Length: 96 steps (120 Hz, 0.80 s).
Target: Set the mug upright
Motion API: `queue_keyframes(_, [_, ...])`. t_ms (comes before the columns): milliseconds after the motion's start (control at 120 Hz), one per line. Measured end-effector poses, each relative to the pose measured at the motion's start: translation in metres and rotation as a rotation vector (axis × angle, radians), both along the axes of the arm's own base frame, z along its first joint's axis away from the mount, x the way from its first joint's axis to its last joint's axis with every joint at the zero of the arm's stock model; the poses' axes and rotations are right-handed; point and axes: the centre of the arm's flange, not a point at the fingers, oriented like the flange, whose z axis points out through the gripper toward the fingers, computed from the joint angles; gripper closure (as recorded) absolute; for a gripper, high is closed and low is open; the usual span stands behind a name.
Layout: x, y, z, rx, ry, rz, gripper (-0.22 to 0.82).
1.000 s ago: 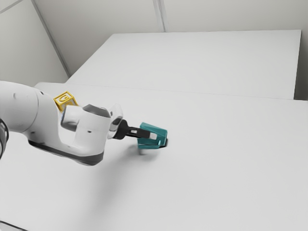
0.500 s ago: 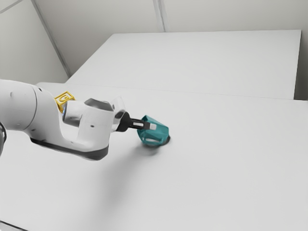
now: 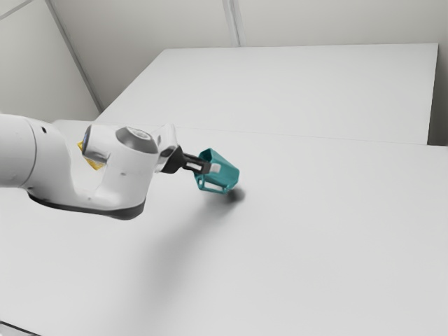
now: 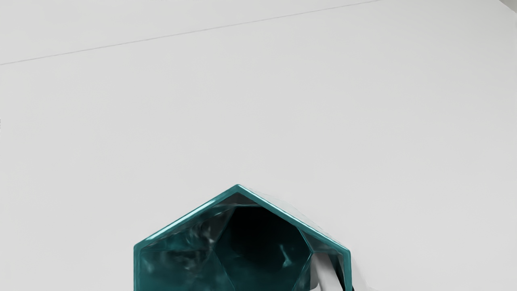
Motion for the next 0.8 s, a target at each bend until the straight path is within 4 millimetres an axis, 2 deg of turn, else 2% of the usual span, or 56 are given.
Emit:
queue_keyframes(167, [-0.002, 0.014, 0.040, 0.194, 0.021, -0.190, 0.78])
queue_keyframes(267, [-0.019, 0.026, 0.063, 0.308, 0.072, -0.260, 0.79])
queue_keyframes(392, [-0.040, 0.043, 0.058, 0.359, 0.182, -0.232, 0.79])
queue_keyframes(500, [-0.059, 0.057, 0.043, 0.351, 0.262, -0.153, 0.79])
queue_keyframes(800, [-0.073, 0.067, 0.028, 0.296, 0.328, 0.051, 0.79])
